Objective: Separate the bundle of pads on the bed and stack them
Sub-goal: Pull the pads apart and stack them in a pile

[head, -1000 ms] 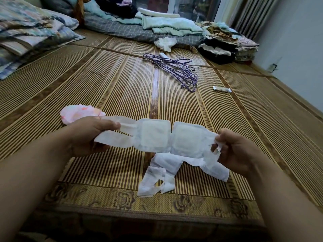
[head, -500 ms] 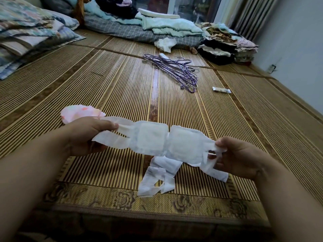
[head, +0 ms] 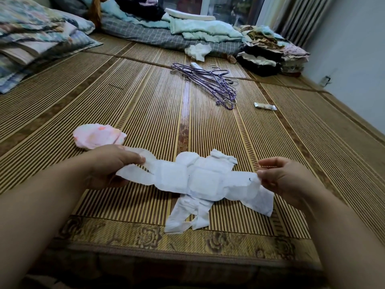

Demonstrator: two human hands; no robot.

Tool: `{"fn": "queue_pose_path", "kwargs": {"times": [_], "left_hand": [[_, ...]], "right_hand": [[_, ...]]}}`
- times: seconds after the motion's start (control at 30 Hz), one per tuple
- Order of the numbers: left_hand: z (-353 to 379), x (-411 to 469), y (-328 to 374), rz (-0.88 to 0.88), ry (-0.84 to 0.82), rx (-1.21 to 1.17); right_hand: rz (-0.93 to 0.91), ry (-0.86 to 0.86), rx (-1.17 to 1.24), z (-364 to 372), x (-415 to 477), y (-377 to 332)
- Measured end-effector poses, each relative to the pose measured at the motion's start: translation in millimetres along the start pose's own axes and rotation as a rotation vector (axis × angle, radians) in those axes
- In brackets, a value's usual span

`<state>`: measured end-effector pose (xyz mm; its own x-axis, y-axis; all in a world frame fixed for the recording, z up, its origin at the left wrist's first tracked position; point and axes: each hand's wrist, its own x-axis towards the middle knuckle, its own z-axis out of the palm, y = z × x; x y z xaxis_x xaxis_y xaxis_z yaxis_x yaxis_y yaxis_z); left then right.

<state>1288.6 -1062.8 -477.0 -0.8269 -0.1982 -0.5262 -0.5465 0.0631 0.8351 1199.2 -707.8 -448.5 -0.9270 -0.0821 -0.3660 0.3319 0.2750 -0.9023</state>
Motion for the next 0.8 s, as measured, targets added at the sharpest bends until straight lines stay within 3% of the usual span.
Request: {"fn": "queue_pose_path", "kwargs": {"times": [0.33, 0.67, 0.8], "left_hand": [[2, -1, 2, 0.256, 0.279, 0.355], [-3, -8, 2, 0.289, 0.287, 0.436], [-3, -6, 7, 0.281, 0.251, 0.345]], "right_hand": [[-0.200, -0.069, 0.037, 73, -8, -12], [-0.135, -0.224, -0.176, 115, -6, -1], [-0.257, -0.059, -0.116, 99, -6, -10]]}}
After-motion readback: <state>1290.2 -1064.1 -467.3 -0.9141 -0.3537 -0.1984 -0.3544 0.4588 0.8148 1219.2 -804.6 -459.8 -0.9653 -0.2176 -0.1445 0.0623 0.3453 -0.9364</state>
